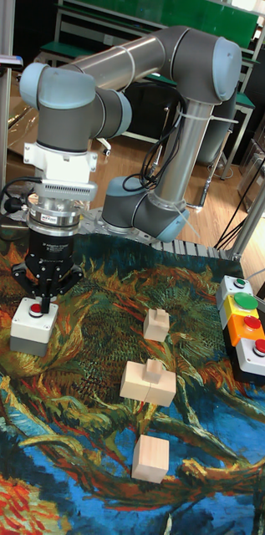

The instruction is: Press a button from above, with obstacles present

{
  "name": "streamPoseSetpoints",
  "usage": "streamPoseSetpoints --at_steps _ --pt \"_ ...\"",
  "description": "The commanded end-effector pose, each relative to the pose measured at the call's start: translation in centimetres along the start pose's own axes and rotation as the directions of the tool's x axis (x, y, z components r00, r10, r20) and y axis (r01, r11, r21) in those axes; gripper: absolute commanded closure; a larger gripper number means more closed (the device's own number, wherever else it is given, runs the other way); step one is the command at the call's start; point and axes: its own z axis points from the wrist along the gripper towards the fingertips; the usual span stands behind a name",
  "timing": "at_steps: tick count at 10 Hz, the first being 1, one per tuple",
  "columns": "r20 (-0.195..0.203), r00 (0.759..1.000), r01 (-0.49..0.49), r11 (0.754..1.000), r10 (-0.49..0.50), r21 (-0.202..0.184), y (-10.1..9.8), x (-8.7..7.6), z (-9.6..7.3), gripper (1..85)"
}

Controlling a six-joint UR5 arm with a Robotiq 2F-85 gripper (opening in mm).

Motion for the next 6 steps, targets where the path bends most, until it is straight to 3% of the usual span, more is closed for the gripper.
streamPoseSetpoints --at_steps 1,6 --pt "0.006 1.000 -0.007 1.000 0.007 -0.006 0.17 -0.20 -0.23 84.3" --pt "0.007 1.000 -0.024 0.999 0.024 -0.026 0.48 -0.21 -0.02 84.3"
